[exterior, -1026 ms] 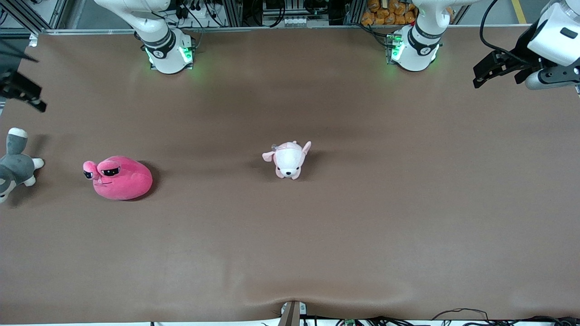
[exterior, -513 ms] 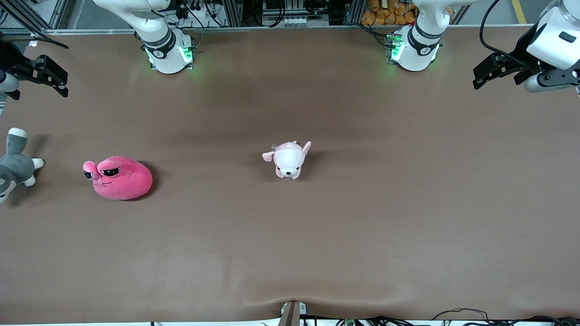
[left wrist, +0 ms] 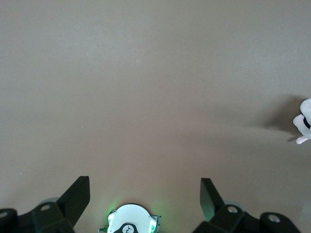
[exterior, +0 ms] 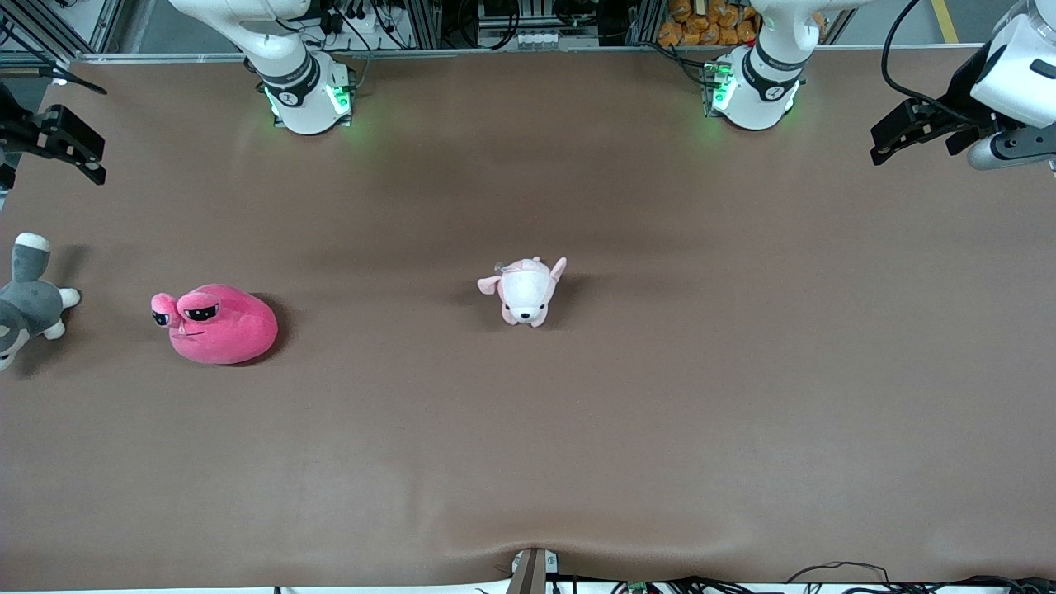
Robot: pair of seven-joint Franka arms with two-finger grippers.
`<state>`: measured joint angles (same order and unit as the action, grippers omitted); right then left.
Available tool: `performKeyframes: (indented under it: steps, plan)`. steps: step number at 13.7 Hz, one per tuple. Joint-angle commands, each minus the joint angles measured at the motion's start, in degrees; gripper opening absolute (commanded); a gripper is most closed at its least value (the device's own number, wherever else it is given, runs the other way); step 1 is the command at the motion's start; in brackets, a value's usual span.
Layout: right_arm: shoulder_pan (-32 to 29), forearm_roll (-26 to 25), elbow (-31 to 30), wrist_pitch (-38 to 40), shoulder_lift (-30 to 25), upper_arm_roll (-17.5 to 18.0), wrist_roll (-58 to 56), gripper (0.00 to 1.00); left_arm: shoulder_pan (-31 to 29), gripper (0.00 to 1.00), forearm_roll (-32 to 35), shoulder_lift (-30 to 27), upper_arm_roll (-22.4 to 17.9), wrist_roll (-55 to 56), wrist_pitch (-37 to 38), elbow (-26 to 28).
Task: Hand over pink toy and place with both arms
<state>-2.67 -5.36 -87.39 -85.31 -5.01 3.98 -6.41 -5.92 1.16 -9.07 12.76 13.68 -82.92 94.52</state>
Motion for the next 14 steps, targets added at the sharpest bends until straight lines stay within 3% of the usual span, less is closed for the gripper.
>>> performKeyframes:
  steps: [1,14]
  plan:
    - [-1.8,2.3,3.0,1.6,1.7,0.2,-0.2,1.0,-0.4,1.0,0.9,-0.8,0.1,-0.9,-0.3,0.4]
    - [-1.6,2.3,3.0,1.6,1.7,0.2,-0.3,1.0,-2.2,1.0,0.9,1.7,0.1,-1.4,0.3,-2.1]
